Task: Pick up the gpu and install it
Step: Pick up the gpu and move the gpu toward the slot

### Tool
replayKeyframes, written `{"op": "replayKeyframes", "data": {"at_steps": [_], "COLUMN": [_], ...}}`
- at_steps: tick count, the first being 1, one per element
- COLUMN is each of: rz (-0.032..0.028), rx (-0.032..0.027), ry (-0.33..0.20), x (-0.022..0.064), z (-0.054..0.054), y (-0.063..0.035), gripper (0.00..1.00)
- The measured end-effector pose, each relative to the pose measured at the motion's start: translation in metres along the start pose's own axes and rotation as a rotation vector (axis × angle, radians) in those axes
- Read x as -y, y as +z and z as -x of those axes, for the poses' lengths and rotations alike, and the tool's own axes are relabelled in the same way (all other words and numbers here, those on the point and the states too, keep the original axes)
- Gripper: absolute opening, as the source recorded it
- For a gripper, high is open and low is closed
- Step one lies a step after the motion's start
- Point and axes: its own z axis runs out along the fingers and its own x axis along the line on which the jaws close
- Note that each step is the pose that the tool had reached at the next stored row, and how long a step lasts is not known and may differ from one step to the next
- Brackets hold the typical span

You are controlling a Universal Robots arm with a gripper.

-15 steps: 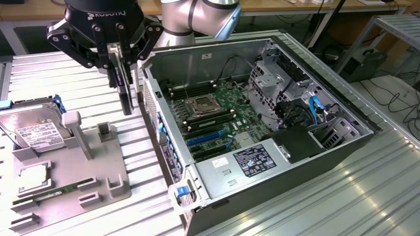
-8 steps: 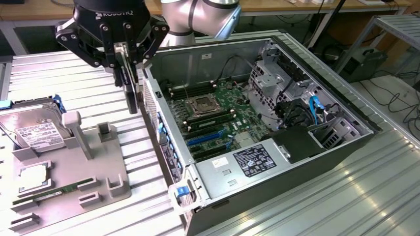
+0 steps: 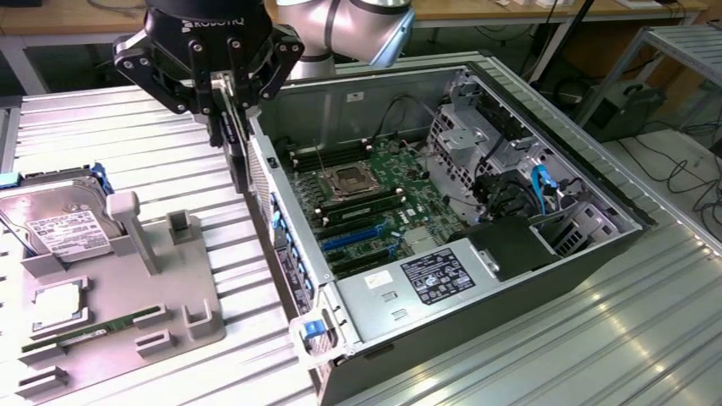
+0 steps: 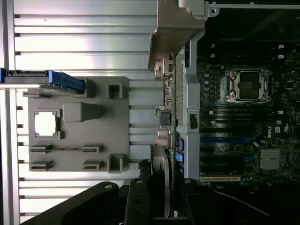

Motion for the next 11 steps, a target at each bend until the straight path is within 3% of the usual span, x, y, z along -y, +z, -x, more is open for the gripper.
{"op": "replayKeyframes", "data": {"at_steps": [11], "rz": [0.0], "rx": [0.0], "ry": [0.0], "x": [0.0], "z": [0.012], "y": [0.0003], "gripper": [0.27]}}
